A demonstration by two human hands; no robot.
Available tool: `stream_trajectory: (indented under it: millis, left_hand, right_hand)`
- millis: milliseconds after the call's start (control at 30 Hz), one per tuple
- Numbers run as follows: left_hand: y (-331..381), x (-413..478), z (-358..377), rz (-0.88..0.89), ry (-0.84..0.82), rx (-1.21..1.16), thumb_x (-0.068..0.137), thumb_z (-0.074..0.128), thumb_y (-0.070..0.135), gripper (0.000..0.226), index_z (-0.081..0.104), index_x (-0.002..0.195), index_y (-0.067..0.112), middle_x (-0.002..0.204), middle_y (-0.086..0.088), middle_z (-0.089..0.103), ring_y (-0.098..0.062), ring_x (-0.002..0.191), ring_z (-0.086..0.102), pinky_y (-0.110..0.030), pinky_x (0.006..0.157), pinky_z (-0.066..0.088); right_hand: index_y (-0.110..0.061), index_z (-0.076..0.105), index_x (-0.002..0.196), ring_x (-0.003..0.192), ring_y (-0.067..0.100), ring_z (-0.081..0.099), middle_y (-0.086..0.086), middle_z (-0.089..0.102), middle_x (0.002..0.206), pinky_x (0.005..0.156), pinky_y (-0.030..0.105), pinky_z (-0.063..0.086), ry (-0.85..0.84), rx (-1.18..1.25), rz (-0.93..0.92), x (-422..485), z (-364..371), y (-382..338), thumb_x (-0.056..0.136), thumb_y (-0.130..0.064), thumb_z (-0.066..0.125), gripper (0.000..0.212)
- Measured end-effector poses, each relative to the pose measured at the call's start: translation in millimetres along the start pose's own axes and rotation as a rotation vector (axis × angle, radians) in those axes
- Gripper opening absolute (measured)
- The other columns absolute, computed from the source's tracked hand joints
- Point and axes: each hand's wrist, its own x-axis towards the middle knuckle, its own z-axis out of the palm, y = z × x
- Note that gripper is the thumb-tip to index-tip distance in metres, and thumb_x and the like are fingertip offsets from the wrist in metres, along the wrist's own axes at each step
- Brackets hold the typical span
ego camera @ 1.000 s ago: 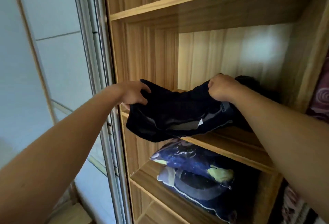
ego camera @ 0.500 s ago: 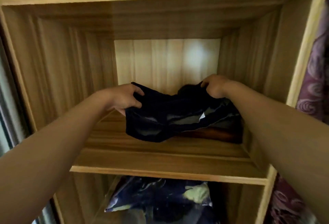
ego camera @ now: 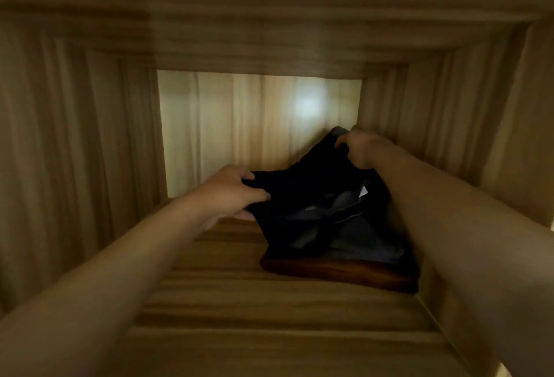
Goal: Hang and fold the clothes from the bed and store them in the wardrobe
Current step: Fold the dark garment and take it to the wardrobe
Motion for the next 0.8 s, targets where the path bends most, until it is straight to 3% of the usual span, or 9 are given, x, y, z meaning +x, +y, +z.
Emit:
stream_trajectory:
  millis: [67,133,300,367,433,533,633,700,800]
  left_hand:
    - [-5,3,10,-0.031,-0.017,-0.067,0.087,0.076,0.011,0.027,0.061,0.109,0.016,0.106,-0.006,0.066,-0.013,0.087,0.072,-0.023,0.062,0.059]
    - [-11,4,15,-0.103,-0.063,-0.05,0.091,0.072,0.017,0.034,0.056,0.121,0.014,0.108,-0.008,0.067,-0.013,0.077,0.074,-0.024,0.062,0.06]
    - [-20,5,2,-0.235,-0.199,0.371,0.098,0.057,0.046,0.034,0.055,0.124,0.023,0.099,-0.003,0.066,-0.01,0.062,0.065,-0.022,0.056,0.056]
    - [-22,12,-6,-0.219,-0.247,0.409,0.098,0.056,0.049,0.028,0.062,0.112,0.024,0.082,0.0,0.063,-0.007,0.054,0.057,-0.019,0.049,0.048]
    - [-24,27,-12,-0.114,-0.238,0.469,0.099,0.056,0.044,0.029,0.065,0.095,0.017,0.073,0.001,0.059,-0.006,0.052,0.051,-0.018,0.047,0.041]
    - [-35,62,-9,0.084,-0.132,0.516,0.096,0.063,0.04,0.032,0.067,0.115,0.015,0.107,0.001,0.067,-0.008,0.086,0.06,-0.021,0.069,0.046]
    - [-50,89,5,0.068,-0.221,0.397,0.084,0.069,0.061,0.075,0.041,0.147,0.03,0.138,0.014,0.044,-0.011,0.12,0.049,-0.022,0.086,0.044]
    - [-60,103,17,0.007,-0.294,0.25,0.068,0.072,0.075,0.098,0.031,0.15,0.041,0.142,0.015,0.039,-0.012,0.12,0.049,-0.024,0.085,0.047]
    - [-69,126,30,0.027,-0.31,0.166,0.059,0.073,0.08,0.098,0.038,0.145,0.047,0.153,0.006,0.04,-0.017,0.127,0.051,-0.037,0.106,0.046]
  right_hand:
    - [-0.034,0.048,0.146,0.13,0.033,0.045,0.01,0.035,0.148,0.102,0.038,0.045,-0.001,-0.05,-0.04,18,4,-1,0.098,-0.004,0.049,0.056]
    - [-0.034,0.048,0.145,0.129,0.034,0.046,0.011,0.035,0.147,0.102,0.038,0.045,-0.046,-0.058,-0.061,29,15,-3,0.099,-0.005,0.05,0.054]
    - [-0.026,0.039,0.153,0.139,0.036,0.037,0.015,0.03,0.159,0.113,0.044,0.037,-0.19,-0.291,-0.011,27,57,-6,0.101,-0.032,0.053,0.054]
    - [-0.028,0.034,0.155,0.148,0.037,0.018,0.014,0.015,0.165,0.12,0.047,0.022,-0.163,-0.37,0.03,18,64,-8,0.101,-0.044,0.05,0.059]
    - [-0.03,0.042,0.148,0.147,0.037,0.016,0.015,0.017,0.163,0.116,0.052,0.022,-0.049,-0.415,0.065,3,60,-13,0.099,-0.041,0.052,0.051]
    - [-0.019,0.055,0.137,0.121,0.03,0.052,0.012,0.052,0.14,0.087,0.04,0.046,0.042,-0.231,0.193,-28,48,-21,0.103,-0.037,0.046,0.04]
    - [-0.008,0.062,0.119,0.082,0.022,0.063,0.009,0.066,0.099,0.064,0.031,0.051,-0.139,0.076,0.327,-57,48,-18,0.101,-0.063,0.037,0.063]
    - [-0.011,0.055,0.128,0.082,0.023,0.065,0.012,0.066,0.109,0.055,0.028,0.052,-0.23,0.406,0.419,-74,49,-17,0.093,-0.076,0.038,0.076]
    - [-0.02,0.027,0.157,0.104,0.022,0.059,0.007,0.053,0.142,0.064,0.03,0.053,-0.182,0.712,0.468,-83,52,-16,0.087,-0.078,0.049,0.094]
